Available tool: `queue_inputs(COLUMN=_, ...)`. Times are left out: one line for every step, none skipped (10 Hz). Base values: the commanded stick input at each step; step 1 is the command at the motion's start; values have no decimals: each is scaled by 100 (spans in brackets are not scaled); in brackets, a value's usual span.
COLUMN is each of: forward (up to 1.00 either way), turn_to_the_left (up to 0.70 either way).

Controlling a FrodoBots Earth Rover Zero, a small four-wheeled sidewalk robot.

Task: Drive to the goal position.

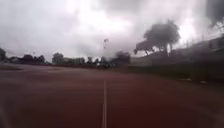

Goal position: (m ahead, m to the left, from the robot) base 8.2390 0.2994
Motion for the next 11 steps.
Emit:
queue_inputs(forward=50, turn_to_the_left=0)
queue_inputs(forward=50, turn_to_the_left=0)
queue_inputs(forward=50, turn_to_the_left=0)
queue_inputs(forward=50, turn_to_the_left=0)
queue_inputs(forward=50, turn_to_the_left=0)
queue_inputs(forward=50, turn_to_the_left=0)
queue_inputs(forward=50, turn_to_the_left=0)
queue_inputs(forward=50, turn_to_the_left=0)
queue_inputs(forward=50, turn_to_the_left=0)
queue_inputs(forward=50, turn_to_the_left=0)
queue_inputs(forward=50, turn_to_the_left=0)
